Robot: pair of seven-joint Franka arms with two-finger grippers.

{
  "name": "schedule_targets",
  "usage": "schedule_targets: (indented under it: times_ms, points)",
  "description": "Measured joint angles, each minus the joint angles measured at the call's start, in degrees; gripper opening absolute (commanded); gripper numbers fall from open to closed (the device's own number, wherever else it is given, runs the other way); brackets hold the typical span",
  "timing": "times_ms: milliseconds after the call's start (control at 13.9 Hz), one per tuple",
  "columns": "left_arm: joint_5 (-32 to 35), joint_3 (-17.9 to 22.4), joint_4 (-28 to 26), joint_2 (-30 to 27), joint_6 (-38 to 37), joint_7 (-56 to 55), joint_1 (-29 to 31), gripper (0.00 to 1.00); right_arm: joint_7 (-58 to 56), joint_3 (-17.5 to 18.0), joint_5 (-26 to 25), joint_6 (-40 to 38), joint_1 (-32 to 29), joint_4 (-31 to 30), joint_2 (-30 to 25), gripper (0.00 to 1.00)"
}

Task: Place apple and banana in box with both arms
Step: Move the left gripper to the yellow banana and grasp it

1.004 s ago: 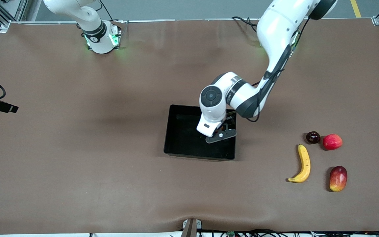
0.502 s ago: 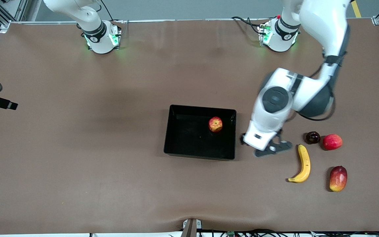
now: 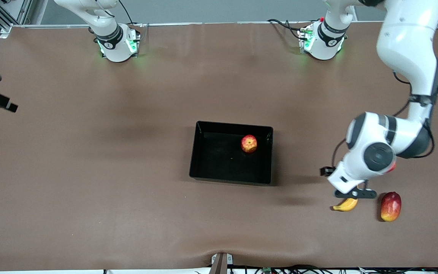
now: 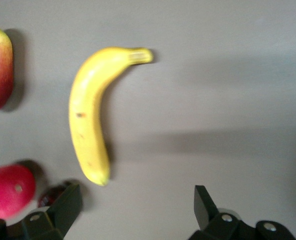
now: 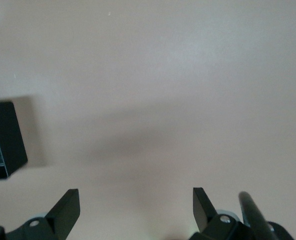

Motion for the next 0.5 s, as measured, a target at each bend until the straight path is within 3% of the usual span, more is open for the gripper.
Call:
schedule_targets:
  times_ms: [143, 287, 502]
  points:
    - [0.0, 0.0, -0.1, 2.2, 2.7, 2.8, 2.9, 0.99, -2.0, 0.0, -0.1, 0.1, -0.1, -2.1, -2.3, 1.0]
    - [0.0, 0.0, -0.1, 3.9, 5.4, 3.1, 4.2, 0.9, -2.5, 0.0, -0.2, 0.2, -0.1, -3.1, -4.3, 1.0]
    - [0.0, 0.0, -0.1, 6.9, 10.4, 2.8, 4.3, 0.63, -2.9, 0.1, -1.1, 1.2, -0.1, -4.6, -5.8, 1.0]
